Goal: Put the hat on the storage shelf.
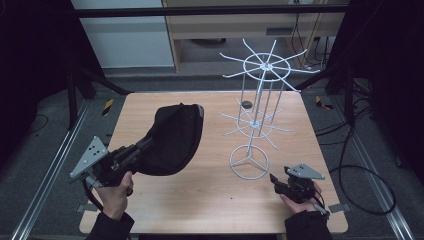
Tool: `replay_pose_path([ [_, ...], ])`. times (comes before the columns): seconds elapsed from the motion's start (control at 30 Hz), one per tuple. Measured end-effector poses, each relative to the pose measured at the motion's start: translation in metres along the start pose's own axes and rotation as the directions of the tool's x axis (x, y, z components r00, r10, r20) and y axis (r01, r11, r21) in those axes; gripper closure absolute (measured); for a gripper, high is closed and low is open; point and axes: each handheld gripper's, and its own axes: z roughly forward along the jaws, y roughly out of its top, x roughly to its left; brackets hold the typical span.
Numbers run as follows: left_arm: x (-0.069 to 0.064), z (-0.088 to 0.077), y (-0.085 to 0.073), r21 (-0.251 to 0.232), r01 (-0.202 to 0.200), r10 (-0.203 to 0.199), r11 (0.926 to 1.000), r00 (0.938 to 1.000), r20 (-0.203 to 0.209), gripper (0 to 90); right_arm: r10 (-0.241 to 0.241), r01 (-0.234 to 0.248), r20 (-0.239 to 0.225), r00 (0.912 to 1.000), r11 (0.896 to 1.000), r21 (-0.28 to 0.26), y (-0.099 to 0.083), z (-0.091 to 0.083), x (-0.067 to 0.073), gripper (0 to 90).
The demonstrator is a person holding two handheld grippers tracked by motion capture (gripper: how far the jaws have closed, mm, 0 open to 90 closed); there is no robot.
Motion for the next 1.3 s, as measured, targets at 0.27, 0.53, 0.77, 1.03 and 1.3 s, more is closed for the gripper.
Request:
replay_pose_path([
  [0.27, -0.01, 0.01, 0.018, -0.091, 0.021, -0.018, 0.9956, 0.9995, 0.027, 85.7, 0.001, -0.001, -0.002, 1.0, 1.0, 0.0, 0.0, 0.001, 0.0, 38.4],
  [0.53, -0.016, 0.014, 0.032, -0.167, 0.039, -0.03, 0.9851, 0.998, 0.055, 85.8, -0.002, 0.002, -0.004, 1.0, 1.0, 0.001, 0.0, 0.001, 0.0, 38.1],
  [0.77, -0.019, 0.013, 0.047, -0.209, 0.033, -0.017, 0.9773, 0.9971, 0.075, 85.8, -0.005, 0.005, -0.003, 1.0, 1.0, -0.001, 0.0, 0.001, 0.0, 38.1],
  [1.03, -0.024, 0.012, 0.064, -0.259, 0.039, -0.012, 0.965, 0.9944, 0.105, 85.8, -0.009, 0.009, -0.001, 1.0, 1.0, -0.001, 0.0, 0.002, 0.0, 38.1],
  [1.3, -0.032, 0.016, 0.074, -0.28, 0.043, -0.002, 0.9589, 0.9891, 0.147, 85.8, -0.006, 0.006, -0.001, 1.0, 1.0, -0.002, 0.0, 0.002, -0.001, 38.1],
])
